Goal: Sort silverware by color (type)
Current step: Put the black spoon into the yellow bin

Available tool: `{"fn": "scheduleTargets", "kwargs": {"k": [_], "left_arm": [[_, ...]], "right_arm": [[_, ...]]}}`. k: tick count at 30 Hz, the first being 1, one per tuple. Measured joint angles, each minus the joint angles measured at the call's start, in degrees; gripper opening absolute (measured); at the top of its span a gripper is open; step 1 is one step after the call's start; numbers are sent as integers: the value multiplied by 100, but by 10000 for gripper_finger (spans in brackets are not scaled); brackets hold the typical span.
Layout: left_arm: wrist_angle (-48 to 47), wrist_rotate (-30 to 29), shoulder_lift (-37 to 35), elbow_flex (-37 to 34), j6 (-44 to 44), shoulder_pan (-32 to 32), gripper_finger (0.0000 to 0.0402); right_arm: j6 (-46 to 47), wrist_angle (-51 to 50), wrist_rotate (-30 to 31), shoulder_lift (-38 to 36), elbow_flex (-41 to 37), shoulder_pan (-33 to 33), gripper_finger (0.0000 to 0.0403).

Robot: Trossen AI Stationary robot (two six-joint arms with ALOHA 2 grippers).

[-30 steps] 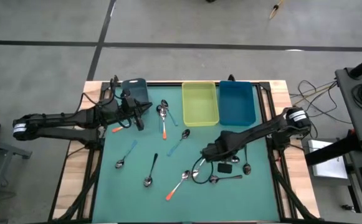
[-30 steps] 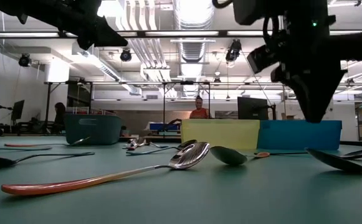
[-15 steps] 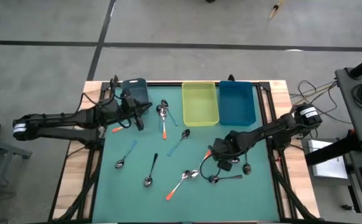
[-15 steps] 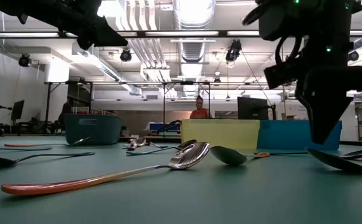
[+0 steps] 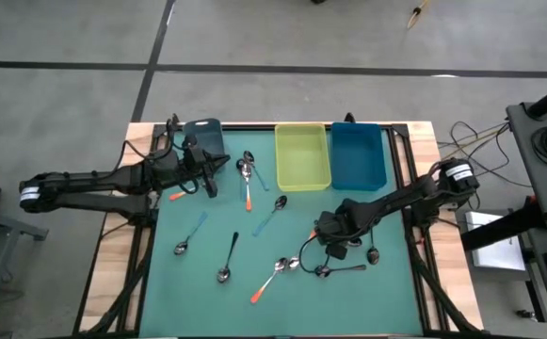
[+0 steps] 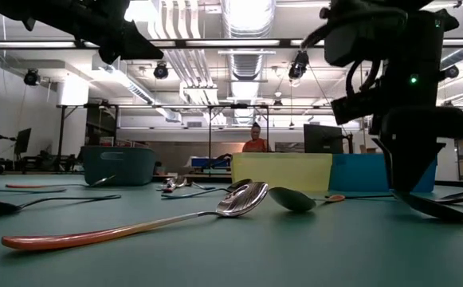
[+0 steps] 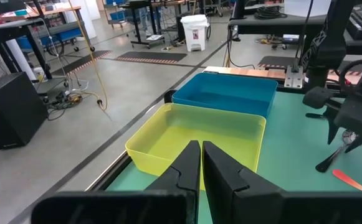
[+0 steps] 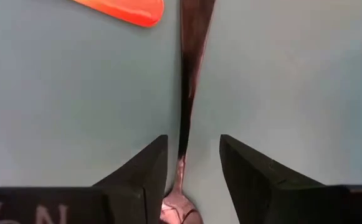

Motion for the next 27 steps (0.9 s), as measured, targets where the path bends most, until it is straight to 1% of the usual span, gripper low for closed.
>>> {"fn": "scheduleTargets", "kwargs": {"k": [4,7,16,23,27], "left_arm": [[0,0,0,0,0,0,0],[3,0,0,0,0,0,0],[2,0,0,0,0,0,0],[3,0,0,0,0,0,0],[3,0,0,0,0,0,0]], "right_arm": [[-34,20,-8,102,8,-1,125],[-39,60,-37,166,2,-1,107],[-43,165,-107,236,-22,4,17],[-42,127,-98,173,-24,4,11],[-42,-262,10,-2,106,-5,10]]}}
